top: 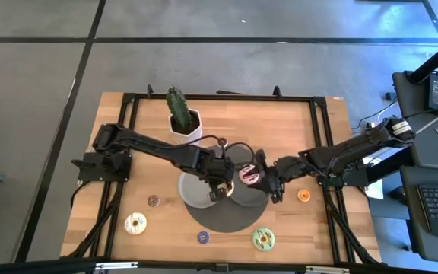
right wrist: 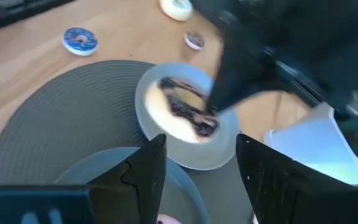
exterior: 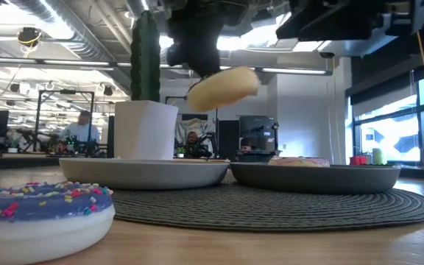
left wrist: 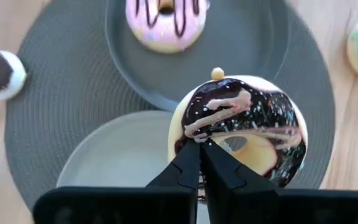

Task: Pick & Place donuts
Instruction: Put the large black donut on the dark gray plate

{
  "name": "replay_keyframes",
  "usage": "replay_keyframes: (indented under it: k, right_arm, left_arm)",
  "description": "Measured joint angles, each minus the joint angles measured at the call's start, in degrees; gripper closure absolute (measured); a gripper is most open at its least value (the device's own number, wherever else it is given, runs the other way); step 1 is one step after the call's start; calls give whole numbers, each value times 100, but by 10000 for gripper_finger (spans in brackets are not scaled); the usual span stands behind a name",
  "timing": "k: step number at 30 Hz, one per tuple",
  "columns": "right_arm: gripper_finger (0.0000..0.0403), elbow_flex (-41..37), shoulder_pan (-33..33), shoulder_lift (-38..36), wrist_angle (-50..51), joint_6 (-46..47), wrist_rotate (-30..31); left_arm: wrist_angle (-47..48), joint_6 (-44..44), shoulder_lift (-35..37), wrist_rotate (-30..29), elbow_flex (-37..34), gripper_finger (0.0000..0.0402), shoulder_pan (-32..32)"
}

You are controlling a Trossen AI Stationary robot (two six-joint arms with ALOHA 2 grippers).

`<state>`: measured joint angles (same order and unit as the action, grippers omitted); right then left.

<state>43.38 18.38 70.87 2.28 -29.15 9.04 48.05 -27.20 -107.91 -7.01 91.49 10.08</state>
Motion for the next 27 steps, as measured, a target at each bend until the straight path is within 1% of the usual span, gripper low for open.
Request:
replay_keyframes:
  k: [5,16,27]
  right_arm:
    - [209,4,257,170,-75,-8,34]
    - [209,4,264,1021,-1199,-364,54]
    - [209,4,67,1312,-1272,-283,48]
  left_arm:
    - [-79,147,-80,-78,154,399,-82]
    - [-353,295,-79,-87,159,398,-122]
    - [-365,389,-79,124,159,398,-113]
